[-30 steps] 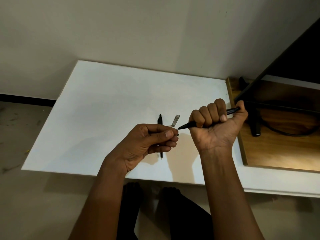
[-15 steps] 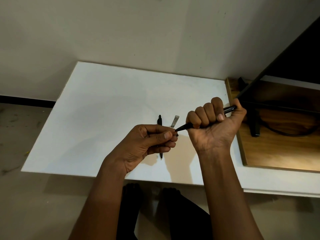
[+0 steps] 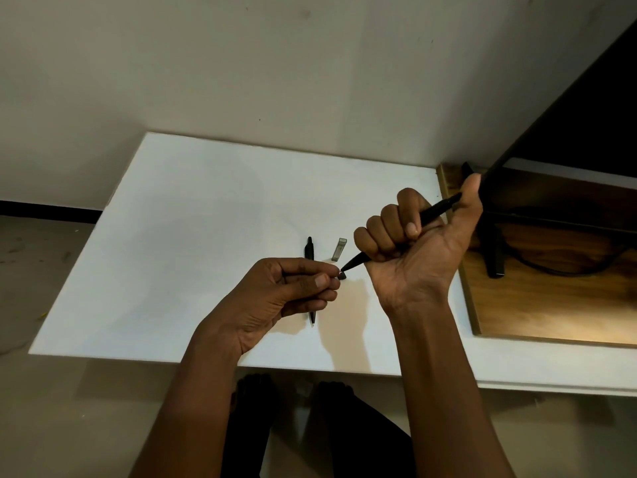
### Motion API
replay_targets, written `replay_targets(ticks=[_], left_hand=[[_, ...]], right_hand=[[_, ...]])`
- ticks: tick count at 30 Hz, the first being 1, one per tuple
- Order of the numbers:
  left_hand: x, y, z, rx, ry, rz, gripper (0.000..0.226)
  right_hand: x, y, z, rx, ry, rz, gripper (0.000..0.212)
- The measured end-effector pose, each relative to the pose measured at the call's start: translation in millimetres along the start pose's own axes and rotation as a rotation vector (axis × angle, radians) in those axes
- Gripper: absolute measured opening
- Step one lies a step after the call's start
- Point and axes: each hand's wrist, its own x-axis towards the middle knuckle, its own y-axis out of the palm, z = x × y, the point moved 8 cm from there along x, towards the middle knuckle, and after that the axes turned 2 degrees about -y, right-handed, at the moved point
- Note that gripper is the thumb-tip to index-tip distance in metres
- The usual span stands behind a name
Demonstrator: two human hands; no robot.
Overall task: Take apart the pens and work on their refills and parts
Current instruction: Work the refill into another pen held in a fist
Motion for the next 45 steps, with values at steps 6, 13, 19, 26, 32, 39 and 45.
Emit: replay_targets(ticks=[6,13,19,26,32,39,45], left_hand=[[0,1,0,-0.006,-0.005,0.011,0.039],[0,2,0,0.009,-0.013,0.012,0.036],[-1,2,-1,0.008,-0.008,0.010,0.034],[-2,4,-3,0.009,0.010,0.024,0.034],[-2,5,-5,0.004,0.021,0.030,0.037],[-3,6,-7,0.003,0.030,0.033,0.030],[-3,5,-7,-0.001,0.035,0.037,0.029]], right_hand=[[-2,-7,-3,0.073,0.013,-0.045,0.067],[0,-8,-3,0.095,-0.006,-0.040,0.061],[0,-11,-5,0.174,0.017,-0.060,0.064],[0,-16,-7,0.255,0.019,-0.084,0.064],[1,-17,-9,0.273,0.027,-0.073,0.062],[1,-16,-12,0.312,0.038,-0.054,0.067],[1,-16,-12,0.319,0.028,-0.064,0.067]])
